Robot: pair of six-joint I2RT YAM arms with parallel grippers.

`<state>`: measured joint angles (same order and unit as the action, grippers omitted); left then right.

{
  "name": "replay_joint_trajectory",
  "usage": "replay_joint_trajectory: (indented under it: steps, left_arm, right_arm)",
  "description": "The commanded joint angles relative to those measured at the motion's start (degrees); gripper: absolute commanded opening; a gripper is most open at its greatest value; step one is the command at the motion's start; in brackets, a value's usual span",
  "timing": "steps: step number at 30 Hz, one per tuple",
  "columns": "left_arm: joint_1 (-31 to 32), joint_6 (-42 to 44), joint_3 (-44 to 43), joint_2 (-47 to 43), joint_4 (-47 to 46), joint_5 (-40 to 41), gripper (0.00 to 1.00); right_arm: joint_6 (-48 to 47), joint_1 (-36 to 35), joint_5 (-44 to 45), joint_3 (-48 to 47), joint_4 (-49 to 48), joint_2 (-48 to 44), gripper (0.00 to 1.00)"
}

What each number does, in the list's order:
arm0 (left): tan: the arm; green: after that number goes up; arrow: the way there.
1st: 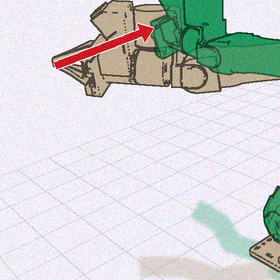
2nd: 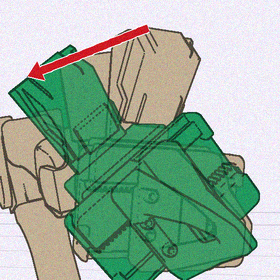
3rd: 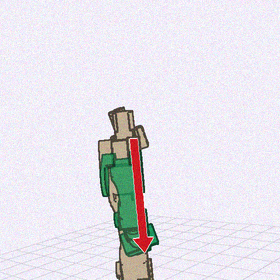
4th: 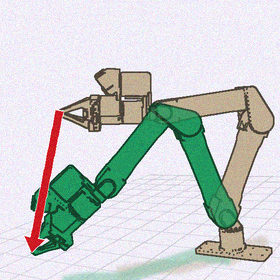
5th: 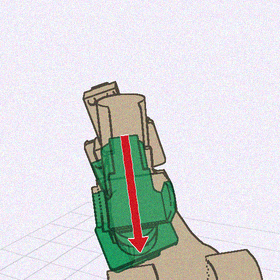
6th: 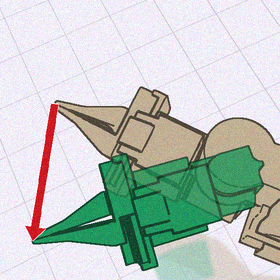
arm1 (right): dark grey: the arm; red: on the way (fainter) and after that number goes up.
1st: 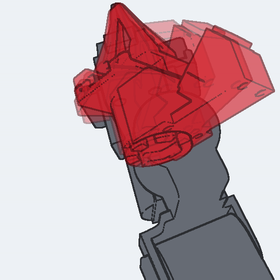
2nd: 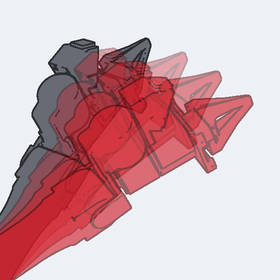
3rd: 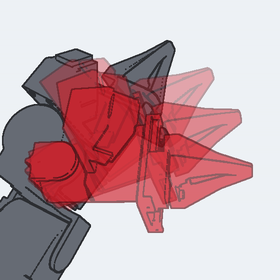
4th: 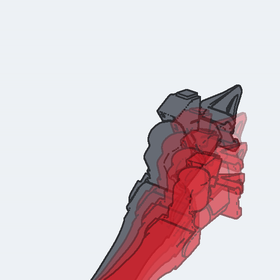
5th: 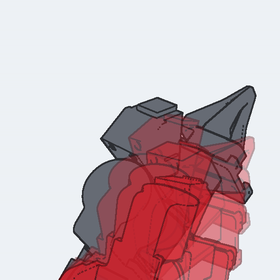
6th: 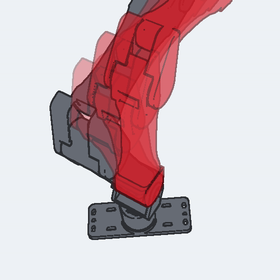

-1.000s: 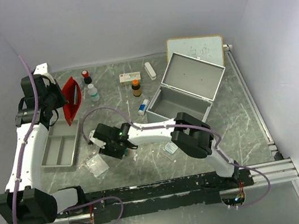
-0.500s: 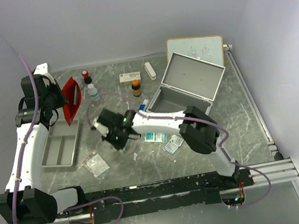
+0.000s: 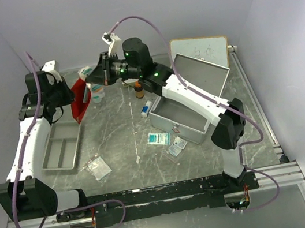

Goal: Organize the medicine kit
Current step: Place the medical item at the medicine pouch.

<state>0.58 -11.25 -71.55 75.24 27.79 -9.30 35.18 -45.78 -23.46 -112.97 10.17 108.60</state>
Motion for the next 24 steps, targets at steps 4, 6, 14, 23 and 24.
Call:
replay_joint_trajectory:
  steps: [4,6,14,23,24]
  left_arm:
    - [2.1,-2.6,-5.0,2.0,-5.2,-4.5,0.07]
    - [2.5,-3.1,-5.4,2.2,-5.7,-4.8,0.07]
    - [2.9,-3.9,-5.0,2.0,-5.9,-5.8,0.07]
    - [2.9,-5.2,-5.4,1.2,-6.3,-5.7,0.07]
    - [2.9,-5.3,-5.4,1.0,-6.3,-5.6,0.07]
  right_arm:
    - [19.2,-0.3,-4.3,6.3,-21.4,4.1,0.00]
    - [21.8,-0.2,-3.9,7.8,-25.3,4.6,0.00]
    - [27.9,-0.3,-1.2,10.7,-35.3,6.3,0.00]
    - [32.0,-0.3,3.5,12.7,-38.3,8.6,0.00]
    - [32.1,-0.4,4.0,13.0,-38.2,8.6,0.00]
